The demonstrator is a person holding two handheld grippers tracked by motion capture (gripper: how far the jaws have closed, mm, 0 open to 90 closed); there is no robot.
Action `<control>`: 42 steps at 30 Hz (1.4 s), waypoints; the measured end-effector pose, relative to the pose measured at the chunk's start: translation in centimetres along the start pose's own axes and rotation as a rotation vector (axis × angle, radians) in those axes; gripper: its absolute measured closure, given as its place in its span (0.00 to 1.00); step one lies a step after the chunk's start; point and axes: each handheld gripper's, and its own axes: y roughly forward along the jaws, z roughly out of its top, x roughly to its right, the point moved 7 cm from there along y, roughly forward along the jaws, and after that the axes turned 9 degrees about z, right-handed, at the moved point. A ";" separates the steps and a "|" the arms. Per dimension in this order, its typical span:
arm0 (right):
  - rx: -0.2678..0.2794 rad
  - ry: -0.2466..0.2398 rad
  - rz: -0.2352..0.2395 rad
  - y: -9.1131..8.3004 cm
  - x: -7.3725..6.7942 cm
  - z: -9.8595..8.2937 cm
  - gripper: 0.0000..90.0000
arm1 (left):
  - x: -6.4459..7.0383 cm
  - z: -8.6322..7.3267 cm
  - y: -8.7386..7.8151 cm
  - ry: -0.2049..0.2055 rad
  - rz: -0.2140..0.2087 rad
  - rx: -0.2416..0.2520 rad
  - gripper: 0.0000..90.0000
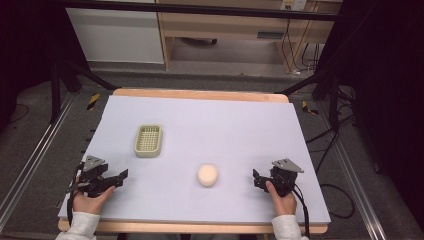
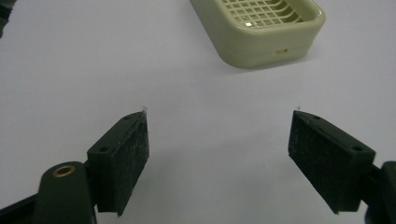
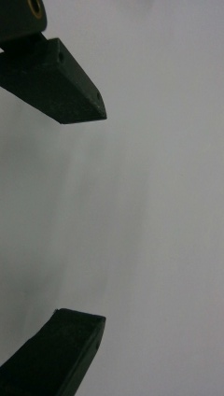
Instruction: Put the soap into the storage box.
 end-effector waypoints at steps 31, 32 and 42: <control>-0.015 -0.010 0.000 0.2 0.0 -0.1 0.04 | 3.8 0.4 -0.2 0.103 -0.069 0.005 0.24; -0.016 -0.010 0.000 0.2 0.0 -0.1 0.04 | 4.0 0.4 -0.2 0.104 -0.072 0.007 0.24; -0.019 -0.009 0.001 0.2 -0.1 -0.1 0.04 | 5.4 0.6 -0.2 0.138 -0.097 -0.001 0.24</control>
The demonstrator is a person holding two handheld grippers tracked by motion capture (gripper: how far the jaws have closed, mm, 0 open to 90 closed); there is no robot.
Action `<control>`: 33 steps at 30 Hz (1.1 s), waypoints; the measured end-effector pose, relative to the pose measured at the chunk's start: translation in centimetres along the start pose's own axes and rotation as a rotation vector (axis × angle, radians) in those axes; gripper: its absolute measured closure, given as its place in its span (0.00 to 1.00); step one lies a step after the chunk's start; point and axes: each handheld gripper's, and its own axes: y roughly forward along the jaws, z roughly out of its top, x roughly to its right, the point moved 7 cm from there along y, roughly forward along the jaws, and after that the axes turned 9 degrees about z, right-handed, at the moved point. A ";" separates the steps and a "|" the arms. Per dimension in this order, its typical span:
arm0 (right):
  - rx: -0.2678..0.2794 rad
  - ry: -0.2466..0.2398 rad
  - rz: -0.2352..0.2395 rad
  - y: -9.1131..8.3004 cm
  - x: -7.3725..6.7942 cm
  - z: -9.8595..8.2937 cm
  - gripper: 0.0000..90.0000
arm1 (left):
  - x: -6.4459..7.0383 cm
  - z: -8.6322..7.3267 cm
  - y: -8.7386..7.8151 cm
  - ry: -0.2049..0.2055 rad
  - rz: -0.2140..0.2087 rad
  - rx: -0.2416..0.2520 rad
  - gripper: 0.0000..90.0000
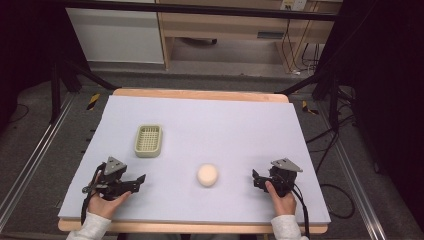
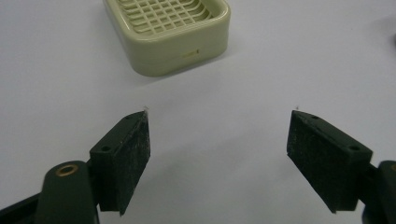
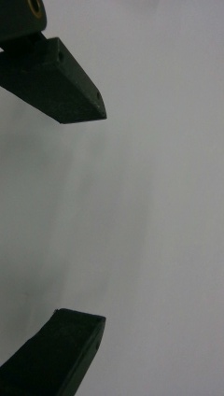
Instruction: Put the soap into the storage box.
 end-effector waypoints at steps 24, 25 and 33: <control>0.002 0.010 0.000 0.0 0.1 0.0 0.04 | 2.8 1.6 -0.1 0.028 -0.048 0.022 0.24; 0.002 0.010 0.001 0.0 0.1 0.0 0.04 | 3.0 1.7 -0.1 0.029 -0.051 0.022 0.24; 0.000 0.010 0.003 0.0 0.1 0.0 0.04 | 4.1 2.5 -0.1 0.038 -0.072 0.028 0.24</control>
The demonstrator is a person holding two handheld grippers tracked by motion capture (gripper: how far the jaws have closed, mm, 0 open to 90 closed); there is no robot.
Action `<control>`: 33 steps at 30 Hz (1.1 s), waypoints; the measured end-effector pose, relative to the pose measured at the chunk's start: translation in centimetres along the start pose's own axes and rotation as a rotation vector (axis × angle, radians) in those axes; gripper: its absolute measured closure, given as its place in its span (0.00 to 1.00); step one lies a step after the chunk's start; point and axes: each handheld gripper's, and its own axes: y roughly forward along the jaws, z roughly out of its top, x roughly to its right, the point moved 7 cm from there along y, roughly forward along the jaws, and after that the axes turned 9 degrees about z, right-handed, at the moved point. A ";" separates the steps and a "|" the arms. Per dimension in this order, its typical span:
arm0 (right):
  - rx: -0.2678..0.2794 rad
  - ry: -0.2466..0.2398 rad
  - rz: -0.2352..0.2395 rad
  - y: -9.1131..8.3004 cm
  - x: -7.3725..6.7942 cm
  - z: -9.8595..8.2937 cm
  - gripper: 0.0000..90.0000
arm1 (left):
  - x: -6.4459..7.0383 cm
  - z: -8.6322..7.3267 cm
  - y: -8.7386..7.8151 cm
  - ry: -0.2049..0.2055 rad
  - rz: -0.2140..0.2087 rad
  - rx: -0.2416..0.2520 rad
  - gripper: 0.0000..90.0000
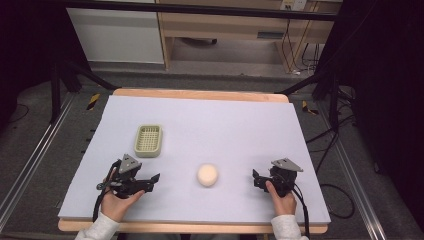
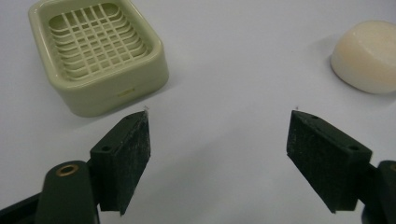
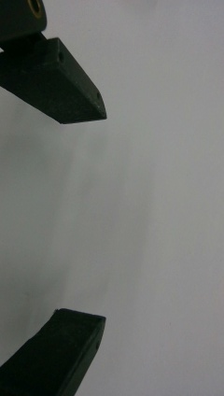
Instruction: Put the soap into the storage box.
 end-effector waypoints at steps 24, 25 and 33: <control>0.007 0.012 0.006 -0.1 0.1 0.0 0.04 | 2.4 3.2 0.2 0.032 -0.046 0.026 0.25; 0.005 0.014 0.007 -0.1 0.1 0.0 0.04 | 2.6 3.6 0.2 0.031 -0.049 0.030 0.25; 0.004 0.016 0.003 -0.1 0.1 0.0 0.04 | 4.2 4.6 0.7 0.051 -0.074 0.036 0.26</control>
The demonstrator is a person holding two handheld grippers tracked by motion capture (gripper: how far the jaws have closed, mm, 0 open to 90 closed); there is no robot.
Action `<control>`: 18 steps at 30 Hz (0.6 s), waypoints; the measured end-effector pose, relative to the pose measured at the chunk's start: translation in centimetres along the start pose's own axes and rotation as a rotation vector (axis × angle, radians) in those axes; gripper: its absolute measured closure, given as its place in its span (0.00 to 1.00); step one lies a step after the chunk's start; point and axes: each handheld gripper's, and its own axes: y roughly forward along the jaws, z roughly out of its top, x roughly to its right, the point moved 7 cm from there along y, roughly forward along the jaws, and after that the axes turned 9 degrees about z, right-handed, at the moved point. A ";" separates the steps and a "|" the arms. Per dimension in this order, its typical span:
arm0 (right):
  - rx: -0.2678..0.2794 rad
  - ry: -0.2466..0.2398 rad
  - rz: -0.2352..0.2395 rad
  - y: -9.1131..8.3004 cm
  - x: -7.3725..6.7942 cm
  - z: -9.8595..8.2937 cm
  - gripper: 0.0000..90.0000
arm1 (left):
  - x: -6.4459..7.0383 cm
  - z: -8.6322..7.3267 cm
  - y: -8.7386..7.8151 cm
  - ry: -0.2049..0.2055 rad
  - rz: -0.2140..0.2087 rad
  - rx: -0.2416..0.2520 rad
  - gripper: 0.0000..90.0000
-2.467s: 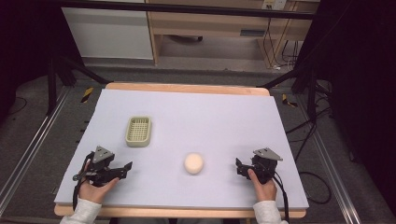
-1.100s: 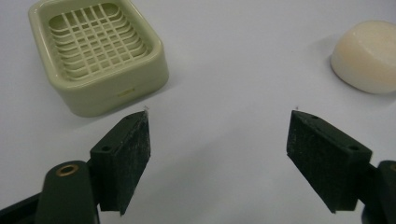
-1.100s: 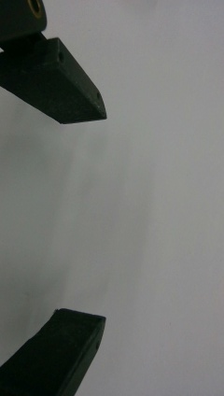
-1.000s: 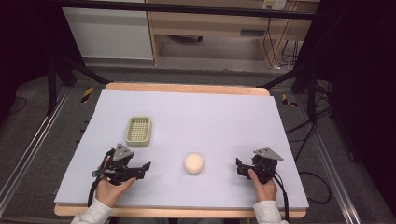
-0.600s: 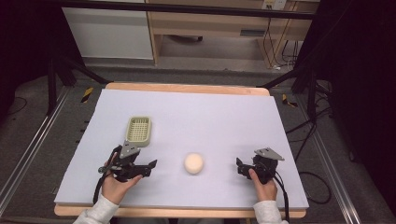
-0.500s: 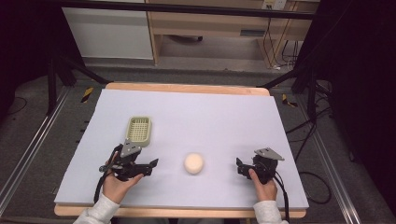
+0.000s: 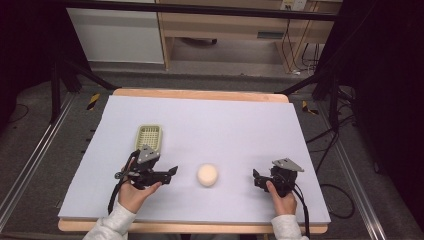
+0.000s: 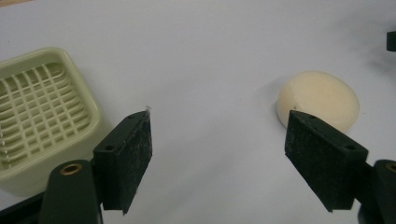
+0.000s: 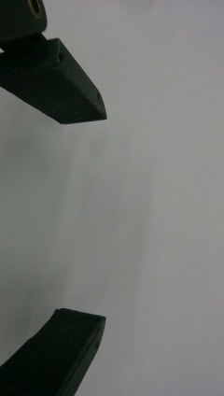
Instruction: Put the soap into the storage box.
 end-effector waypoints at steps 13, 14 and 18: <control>0.001 -0.001 0.000 0.0 0.0 0.0 0.04 | 2.0 1.2 1.0 0.032 -0.032 -0.010 0.25; -0.002 0.000 0.002 0.0 0.0 0.0 0.04 | 2.2 1.3 1.1 0.028 -0.034 -0.008 0.25; -0.001 0.001 -0.001 0.0 0.0 0.0 0.05 | 2.7 1.6 1.4 0.040 -0.038 -0.012 0.25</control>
